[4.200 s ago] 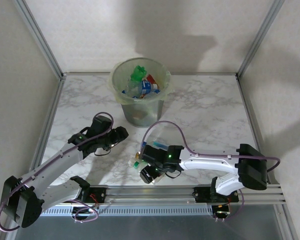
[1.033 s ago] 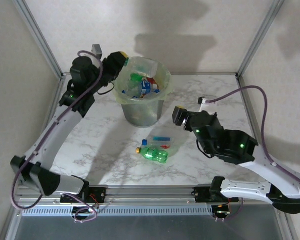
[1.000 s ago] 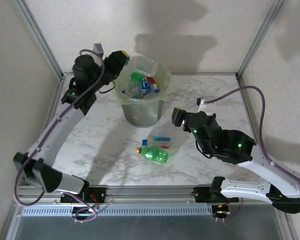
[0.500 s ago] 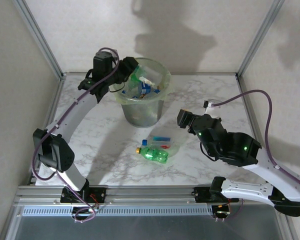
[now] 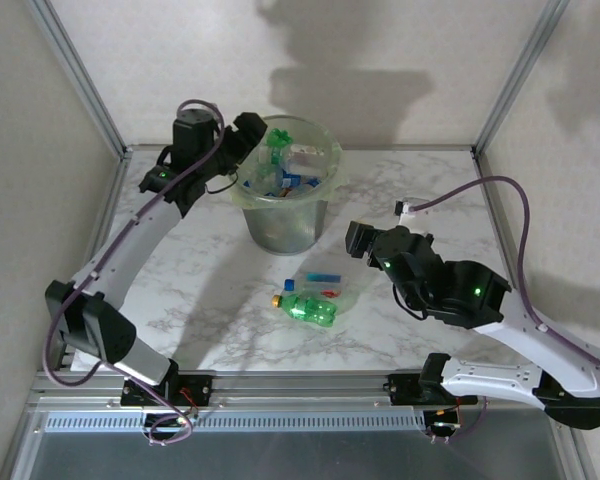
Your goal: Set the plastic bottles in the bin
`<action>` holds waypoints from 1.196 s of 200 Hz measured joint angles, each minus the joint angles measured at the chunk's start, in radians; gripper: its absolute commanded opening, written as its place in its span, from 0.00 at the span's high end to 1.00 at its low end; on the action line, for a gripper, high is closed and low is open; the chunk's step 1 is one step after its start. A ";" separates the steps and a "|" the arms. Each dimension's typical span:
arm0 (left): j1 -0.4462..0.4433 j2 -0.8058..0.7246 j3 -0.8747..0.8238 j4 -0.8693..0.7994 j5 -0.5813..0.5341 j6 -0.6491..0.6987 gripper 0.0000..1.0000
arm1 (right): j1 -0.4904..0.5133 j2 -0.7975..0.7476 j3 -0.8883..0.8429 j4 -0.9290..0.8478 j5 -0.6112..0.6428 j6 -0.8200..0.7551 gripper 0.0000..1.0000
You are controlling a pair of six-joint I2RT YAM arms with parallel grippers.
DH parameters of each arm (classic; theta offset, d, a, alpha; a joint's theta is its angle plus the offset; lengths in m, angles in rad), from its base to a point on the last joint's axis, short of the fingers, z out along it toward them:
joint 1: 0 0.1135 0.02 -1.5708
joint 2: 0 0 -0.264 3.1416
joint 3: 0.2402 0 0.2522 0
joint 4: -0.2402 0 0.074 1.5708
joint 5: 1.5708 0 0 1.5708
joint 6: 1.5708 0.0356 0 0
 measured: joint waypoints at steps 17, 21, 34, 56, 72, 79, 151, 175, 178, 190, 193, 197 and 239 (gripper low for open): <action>0.002 -0.050 0.004 -0.026 -0.047 0.027 0.19 | 0.000 0.006 0.000 0.000 -0.011 -0.006 0.02; 0.003 -0.063 0.004 -0.033 -0.058 0.033 0.20 | 0.000 0.006 0.000 0.001 -0.013 -0.007 0.02; 0.006 -0.103 -0.001 -0.045 -0.080 0.053 0.21 | -0.005 0.006 0.000 0.006 -0.024 -0.017 0.01; 0.006 -0.183 -0.062 -0.040 -0.093 0.082 0.22 | -0.019 0.019 -0.001 0.026 -0.083 -0.052 0.01; 0.006 -0.248 -0.139 -0.031 -0.092 0.099 0.23 | -0.023 0.052 -0.007 0.048 -0.151 -0.079 0.01; 0.006 -0.271 -0.169 -0.031 -0.091 0.105 0.23 | -0.023 0.072 -0.014 0.060 -0.191 -0.090 0.01; 0.006 -0.565 -0.496 -0.028 -0.061 0.131 0.25 | -0.031 0.203 -0.282 0.195 -0.578 -0.206 0.01; 0.006 -0.647 -0.592 -0.040 -0.059 0.117 0.28 | -0.063 0.225 -0.327 0.242 -0.627 -0.225 0.01; 0.006 -0.653 -0.602 -0.041 -0.059 0.116 0.28 | -0.068 0.228 -0.332 0.247 -0.632 -0.228 0.02; 0.006 -0.670 -0.649 -0.045 -0.057 0.101 0.29 | -0.085 0.240 -0.351 0.269 -0.653 -0.238 0.04; 0.006 -0.674 -0.660 -0.047 -0.056 0.096 0.30 | -0.089 0.245 -0.357 0.276 -0.658 -0.242 0.04; 0.006 -0.677 -0.673 -0.047 -0.054 0.093 0.30 | -0.092 0.249 -0.361 0.280 -0.665 -0.243 0.05; 0.007 -0.712 -0.822 -0.061 -0.023 0.038 0.31 | -0.094 0.318 -0.392 0.325 -0.723 -0.282 0.08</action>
